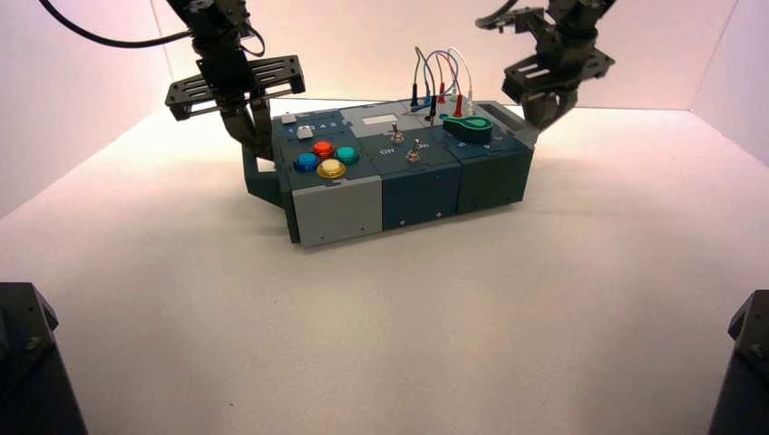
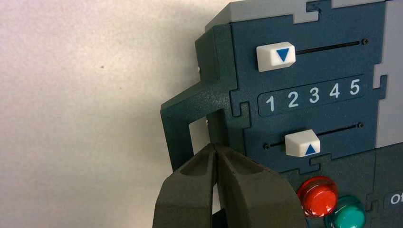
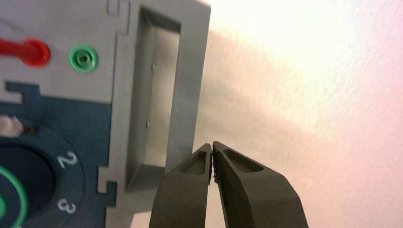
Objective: Move the box to the left.
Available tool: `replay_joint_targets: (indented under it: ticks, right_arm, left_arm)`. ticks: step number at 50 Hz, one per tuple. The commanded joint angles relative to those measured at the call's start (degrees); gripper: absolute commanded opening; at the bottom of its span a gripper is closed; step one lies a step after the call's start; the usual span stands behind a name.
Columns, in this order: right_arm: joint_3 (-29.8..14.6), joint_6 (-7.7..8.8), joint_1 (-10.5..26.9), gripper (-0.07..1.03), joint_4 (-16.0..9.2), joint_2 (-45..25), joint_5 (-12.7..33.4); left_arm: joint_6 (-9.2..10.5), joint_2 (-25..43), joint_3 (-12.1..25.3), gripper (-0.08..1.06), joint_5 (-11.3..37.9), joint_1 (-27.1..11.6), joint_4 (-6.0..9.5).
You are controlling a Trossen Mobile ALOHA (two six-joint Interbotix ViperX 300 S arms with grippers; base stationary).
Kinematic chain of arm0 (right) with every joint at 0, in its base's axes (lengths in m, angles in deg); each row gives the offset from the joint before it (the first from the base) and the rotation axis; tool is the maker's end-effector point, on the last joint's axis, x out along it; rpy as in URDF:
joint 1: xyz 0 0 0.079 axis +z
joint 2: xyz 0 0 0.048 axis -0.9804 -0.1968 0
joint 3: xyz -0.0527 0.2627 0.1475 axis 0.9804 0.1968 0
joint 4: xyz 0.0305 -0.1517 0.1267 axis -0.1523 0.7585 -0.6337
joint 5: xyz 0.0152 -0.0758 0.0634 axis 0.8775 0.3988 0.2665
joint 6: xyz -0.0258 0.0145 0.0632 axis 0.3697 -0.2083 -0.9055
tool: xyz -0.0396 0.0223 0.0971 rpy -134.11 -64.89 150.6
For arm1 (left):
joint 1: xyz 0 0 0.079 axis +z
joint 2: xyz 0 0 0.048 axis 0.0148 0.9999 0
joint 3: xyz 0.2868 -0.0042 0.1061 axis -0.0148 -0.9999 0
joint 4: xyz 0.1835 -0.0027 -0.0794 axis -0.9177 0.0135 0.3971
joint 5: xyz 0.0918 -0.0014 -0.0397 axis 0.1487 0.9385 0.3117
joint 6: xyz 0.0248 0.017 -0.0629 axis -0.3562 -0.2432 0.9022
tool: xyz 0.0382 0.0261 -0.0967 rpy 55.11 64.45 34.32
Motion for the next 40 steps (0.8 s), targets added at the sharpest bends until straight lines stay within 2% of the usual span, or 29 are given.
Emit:
replay_joint_targets:
  ticks: [1, 4, 14, 22, 31, 40]
  right_arm:
    - [1.49, 0.09, 2.64, 0.02, -0.88, 2.72, 0.09]
    - [2.37, 0.00, 3.34, 0.02, -1.14, 3.16, 0.09]
    - [3.43, -0.18, 5.27, 0.02, -2.90, 4.04, -0.97]
    - [3.69, -0.35, 7.73, 0.02, -4.04, 4.83, -0.97]
    - [4.92, -0.97, 10.37, 0.02, -5.98, 5.63, -0.97]
    - [6.06, -0.97, 12.39, 0.02, -6.68, 6.15, -1.23]
  left_arm:
    - [-1.14, 3.25, 0.35, -0.03, -0.35, 1.23, -2.02]
    - [-1.14, 3.52, 1.23, -0.03, -0.09, 1.41, -2.72]
    - [-1.14, 4.66, 3.69, -0.03, 1.14, 1.49, -3.16]
    - [-1.14, 5.54, 5.98, -0.03, 2.55, 2.46, -4.48]
    - [-1.14, 6.77, 8.44, -0.03, 4.22, 4.22, -6.86]
    - [-1.14, 7.56, 10.37, -0.03, 4.48, 5.19, -7.47]
